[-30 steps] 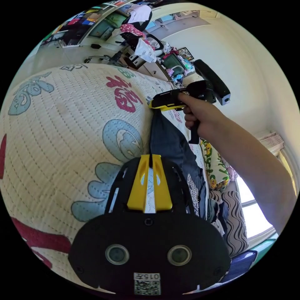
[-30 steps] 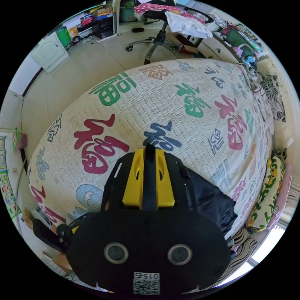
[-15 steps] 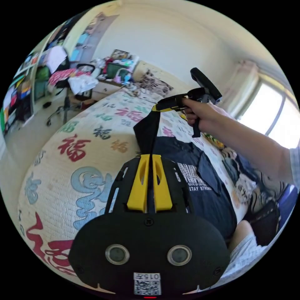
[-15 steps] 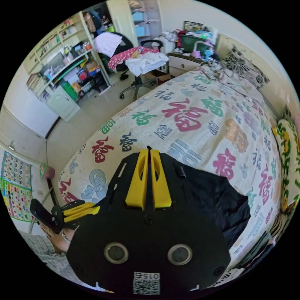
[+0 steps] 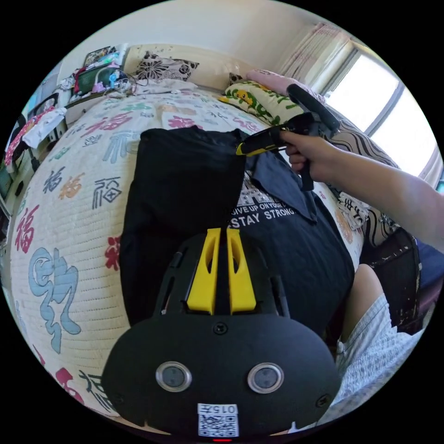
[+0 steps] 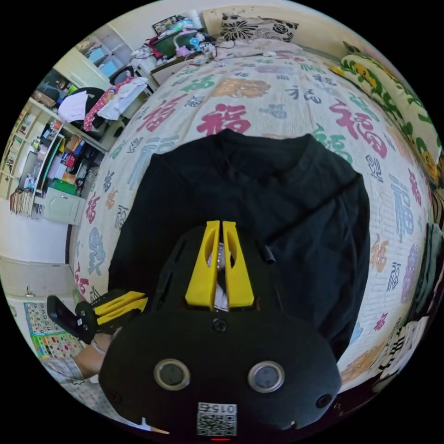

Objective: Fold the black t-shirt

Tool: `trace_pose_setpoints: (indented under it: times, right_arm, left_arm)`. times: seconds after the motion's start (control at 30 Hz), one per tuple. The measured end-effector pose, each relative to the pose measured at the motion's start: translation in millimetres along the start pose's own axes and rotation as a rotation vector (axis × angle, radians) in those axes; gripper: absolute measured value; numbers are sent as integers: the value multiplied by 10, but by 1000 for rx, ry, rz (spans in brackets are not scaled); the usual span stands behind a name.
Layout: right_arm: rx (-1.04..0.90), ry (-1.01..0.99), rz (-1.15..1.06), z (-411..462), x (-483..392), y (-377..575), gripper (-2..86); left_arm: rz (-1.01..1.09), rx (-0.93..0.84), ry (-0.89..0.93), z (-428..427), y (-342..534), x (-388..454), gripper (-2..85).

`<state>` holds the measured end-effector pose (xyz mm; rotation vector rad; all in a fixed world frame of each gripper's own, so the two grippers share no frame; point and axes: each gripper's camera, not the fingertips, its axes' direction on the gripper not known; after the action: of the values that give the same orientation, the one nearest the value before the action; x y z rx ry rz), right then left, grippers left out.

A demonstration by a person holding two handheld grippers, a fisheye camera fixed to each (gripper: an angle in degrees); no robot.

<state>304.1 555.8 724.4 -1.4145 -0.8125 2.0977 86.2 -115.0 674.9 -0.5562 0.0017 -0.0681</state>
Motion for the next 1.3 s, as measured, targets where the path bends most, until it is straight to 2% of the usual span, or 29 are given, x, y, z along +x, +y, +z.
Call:
trace_pose_setpoints:
  times: [0.1, 0.27, 0.5, 0.7, 0.93, 1.0, 1.17, 1.23, 1.3]
  right_arm:
    - [-45, 19, -20, -148, 105, -64, 34]
    - [67, -42, -116, -659, 43, -386, 57]
    - [-57, -126, -299, -601, -735, -1151, 78]
    - [-159, 23, -250, -470, -939, -1459, 9]
    - [-116, 40, -146, -730, -758, -1475, -7]
    - [-119, 15, -146, -866, -735, -1437, -8]
    - [23, -56, -212, -1407, -772, -1237, -7]
    - [-6, -126, -262, -1494, -816, -1130, -7]
    - [-126, -167, -309, -1416, -876, -998, -7]
  left_arm:
    - [6, 2, 44, -68, -61, 99, 57]
    - [-92, 144, -14, -326, -175, 17, 61]
    - [-149, 50, -105, -57, -402, 86, 44]
    - [4, -94, -256, 146, -570, 577, 16]
    - [404, -196, -701, 505, -637, 1585, 1]
    - [437, -200, -762, 574, -637, 1741, -2]
    - [399, -195, -709, 532, -743, 1857, -2]
    - [377, -189, -674, 490, -791, 1881, 0]
    - [383, -188, -680, 487, -808, 1932, 2]
